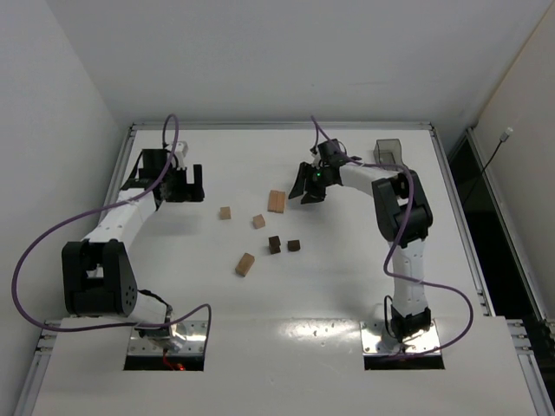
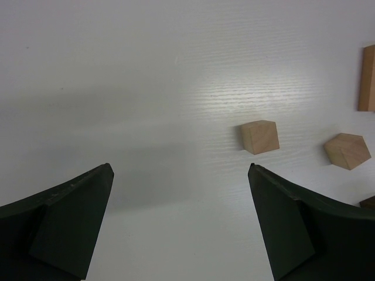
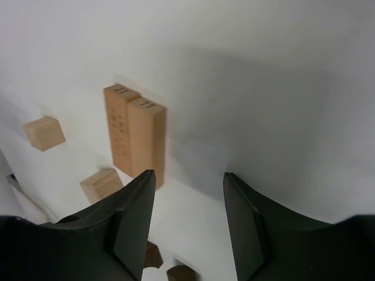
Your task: Build the wood block tower
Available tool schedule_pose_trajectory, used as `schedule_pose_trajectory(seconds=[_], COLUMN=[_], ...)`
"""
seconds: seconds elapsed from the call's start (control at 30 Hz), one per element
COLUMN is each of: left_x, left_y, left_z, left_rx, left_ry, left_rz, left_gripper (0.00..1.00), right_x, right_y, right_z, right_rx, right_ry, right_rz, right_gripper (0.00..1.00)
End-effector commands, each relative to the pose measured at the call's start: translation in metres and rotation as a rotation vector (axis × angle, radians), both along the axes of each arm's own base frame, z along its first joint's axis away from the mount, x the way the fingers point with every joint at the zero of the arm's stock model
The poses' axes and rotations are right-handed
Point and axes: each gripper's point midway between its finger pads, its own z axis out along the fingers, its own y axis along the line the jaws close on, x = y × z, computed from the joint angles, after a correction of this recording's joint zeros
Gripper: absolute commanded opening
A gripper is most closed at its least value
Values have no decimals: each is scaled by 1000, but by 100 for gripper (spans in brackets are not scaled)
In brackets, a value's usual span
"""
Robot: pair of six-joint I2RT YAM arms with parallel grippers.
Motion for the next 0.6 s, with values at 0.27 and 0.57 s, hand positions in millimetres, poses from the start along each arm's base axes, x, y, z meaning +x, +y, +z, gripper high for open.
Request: schedule_pose_trajectory(seconds=[0.27,0.57], left_x=[11,33], left_y=[-84,-128], left_z=[-13,-43], left_rx=[59,246], left_ry=[17,73], left_rz=[-201,-147], left_gripper=[100,100], right_x=[25,7], right_y=[-68,-147], right_z=[92,130], right_rx=[-208,-487], right_ry=[-308,-443], right_rz=[17,-9], right_gripper=[47,47])
